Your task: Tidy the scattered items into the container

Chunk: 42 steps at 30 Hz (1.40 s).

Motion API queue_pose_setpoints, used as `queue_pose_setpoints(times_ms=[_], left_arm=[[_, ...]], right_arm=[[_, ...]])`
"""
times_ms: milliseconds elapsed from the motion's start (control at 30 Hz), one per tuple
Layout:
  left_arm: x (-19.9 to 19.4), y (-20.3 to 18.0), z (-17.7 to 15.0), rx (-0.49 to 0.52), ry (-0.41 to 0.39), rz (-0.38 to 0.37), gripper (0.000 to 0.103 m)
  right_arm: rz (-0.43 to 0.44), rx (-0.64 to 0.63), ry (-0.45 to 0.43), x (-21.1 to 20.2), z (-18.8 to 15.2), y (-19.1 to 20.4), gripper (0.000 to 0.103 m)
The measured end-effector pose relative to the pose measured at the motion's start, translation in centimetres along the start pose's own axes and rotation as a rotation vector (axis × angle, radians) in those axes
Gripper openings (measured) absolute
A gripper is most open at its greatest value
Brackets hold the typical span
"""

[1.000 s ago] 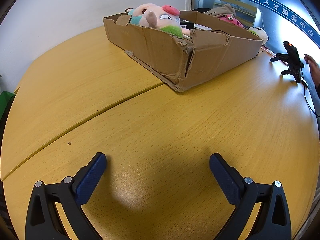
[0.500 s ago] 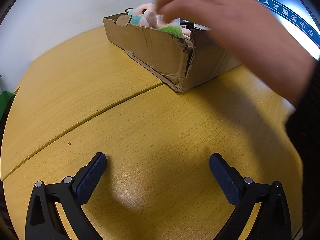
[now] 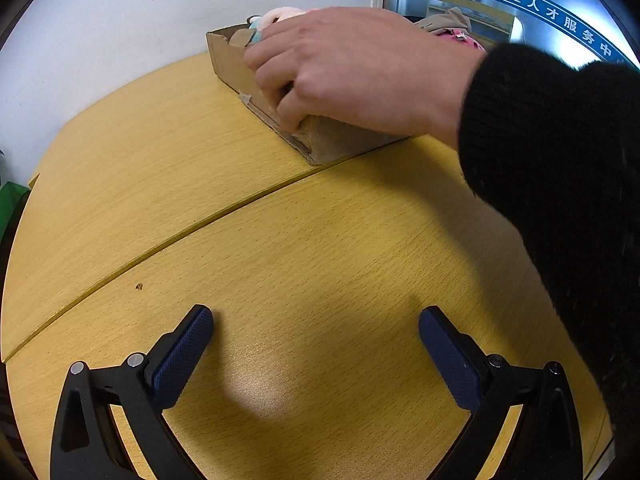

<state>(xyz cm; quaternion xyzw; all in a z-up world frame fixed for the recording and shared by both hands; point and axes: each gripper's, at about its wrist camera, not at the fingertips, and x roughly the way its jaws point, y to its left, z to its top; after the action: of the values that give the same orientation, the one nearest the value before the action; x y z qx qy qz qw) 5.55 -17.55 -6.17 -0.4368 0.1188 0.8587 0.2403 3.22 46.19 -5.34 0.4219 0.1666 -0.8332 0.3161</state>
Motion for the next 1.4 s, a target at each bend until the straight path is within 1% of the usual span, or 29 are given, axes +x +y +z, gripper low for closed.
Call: queue_pose_setpoints(times_ms=[600,1400], left_arm=[[-0.6,0.1,-0.1,-0.003,0.0,0.005,0.103],[-3.0,1.3,-0.2,-0.006,-0.001,0.011,0.103]], right_arm=[[-0.001,0.001,0.0,-0.1,0.0,0.2,0.103],[0.0,0.001,-0.002,-0.1,0.0,0.0,0.103]])
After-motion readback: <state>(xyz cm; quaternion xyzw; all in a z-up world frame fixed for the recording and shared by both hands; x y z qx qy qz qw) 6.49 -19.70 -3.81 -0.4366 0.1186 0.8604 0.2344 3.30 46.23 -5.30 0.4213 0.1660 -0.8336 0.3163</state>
